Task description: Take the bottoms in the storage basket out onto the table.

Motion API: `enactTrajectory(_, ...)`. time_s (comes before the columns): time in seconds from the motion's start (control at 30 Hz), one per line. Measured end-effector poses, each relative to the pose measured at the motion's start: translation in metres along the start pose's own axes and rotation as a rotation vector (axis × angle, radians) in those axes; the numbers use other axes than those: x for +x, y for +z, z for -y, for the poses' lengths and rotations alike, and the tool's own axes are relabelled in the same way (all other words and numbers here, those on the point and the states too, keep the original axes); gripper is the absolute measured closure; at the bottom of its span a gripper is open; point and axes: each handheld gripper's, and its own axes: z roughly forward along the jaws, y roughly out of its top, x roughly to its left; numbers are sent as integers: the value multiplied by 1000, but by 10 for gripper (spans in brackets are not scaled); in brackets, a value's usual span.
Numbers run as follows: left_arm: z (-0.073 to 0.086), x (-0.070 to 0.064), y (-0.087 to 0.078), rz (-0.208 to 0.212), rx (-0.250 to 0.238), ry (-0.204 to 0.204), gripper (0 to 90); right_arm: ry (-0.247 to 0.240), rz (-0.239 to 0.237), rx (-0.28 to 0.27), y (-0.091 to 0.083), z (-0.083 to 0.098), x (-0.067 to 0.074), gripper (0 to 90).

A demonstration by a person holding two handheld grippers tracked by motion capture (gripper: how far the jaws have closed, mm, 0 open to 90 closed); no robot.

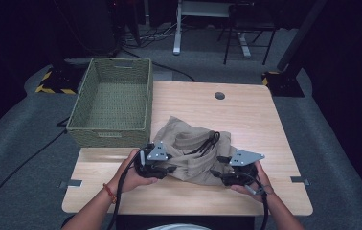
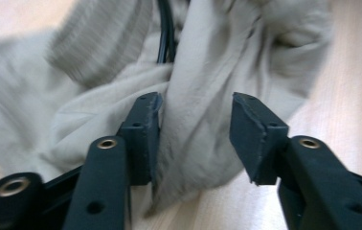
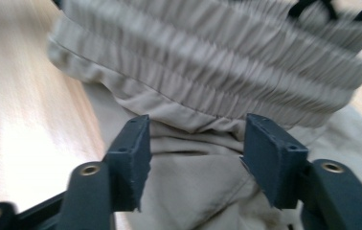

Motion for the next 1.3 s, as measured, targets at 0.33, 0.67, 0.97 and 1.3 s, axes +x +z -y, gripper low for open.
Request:
enactTrajectory(0.33, 1, -13, 47, 156, 33, -27, 723, 85, 121, 91, 32, 11, -32, 558)
enactTrajectory(0.67, -3, -30, 12, 86, -35, 23, 366, 126, 107, -23, -14, 14, -29, 334)
enactTrajectory(0.97, 18, -3, -14, -29, -92, -74, 393, 88, -19, -98, -4, -1, 19, 219)
enactTrajectory(1.3, 3, 3, 42, 8, 6, -91, 520, 172, 110, 18, 37, 3, 17, 240)
